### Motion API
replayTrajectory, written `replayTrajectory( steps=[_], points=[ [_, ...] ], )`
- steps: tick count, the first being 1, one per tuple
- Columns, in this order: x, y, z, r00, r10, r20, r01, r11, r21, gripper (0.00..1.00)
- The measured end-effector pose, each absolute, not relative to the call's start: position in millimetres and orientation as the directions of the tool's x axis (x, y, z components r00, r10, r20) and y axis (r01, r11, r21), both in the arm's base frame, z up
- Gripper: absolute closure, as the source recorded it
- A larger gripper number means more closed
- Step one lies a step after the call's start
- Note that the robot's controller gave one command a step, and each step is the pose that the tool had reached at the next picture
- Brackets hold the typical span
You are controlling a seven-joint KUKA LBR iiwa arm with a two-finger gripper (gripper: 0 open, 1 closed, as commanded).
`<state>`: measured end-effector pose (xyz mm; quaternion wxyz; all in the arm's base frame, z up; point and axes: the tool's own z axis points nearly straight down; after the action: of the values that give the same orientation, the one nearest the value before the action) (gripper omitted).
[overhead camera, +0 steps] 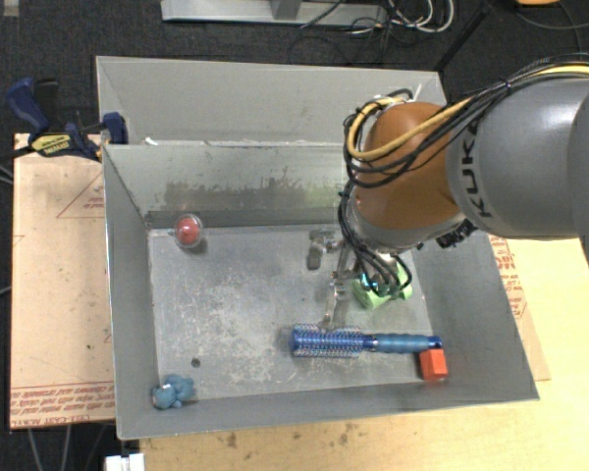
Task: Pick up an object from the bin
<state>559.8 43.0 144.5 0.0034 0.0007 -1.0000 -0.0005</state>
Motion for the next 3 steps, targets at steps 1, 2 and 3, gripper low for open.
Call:
replayTrajectory(
  steps=[1,2,3],
  points=[
    [500.1,5,78,-0.998,-0.062,0.012,-0.062,0.998,0.000,0.00],
    [503.8,8,81,-0.998,-0.064,0.002,-0.064,0.998,0.002,1.00],
    [551.9,25,196,-0.994,-0.104,-0.012,-0.104,0.995,0.000,1.00]
  ],
)
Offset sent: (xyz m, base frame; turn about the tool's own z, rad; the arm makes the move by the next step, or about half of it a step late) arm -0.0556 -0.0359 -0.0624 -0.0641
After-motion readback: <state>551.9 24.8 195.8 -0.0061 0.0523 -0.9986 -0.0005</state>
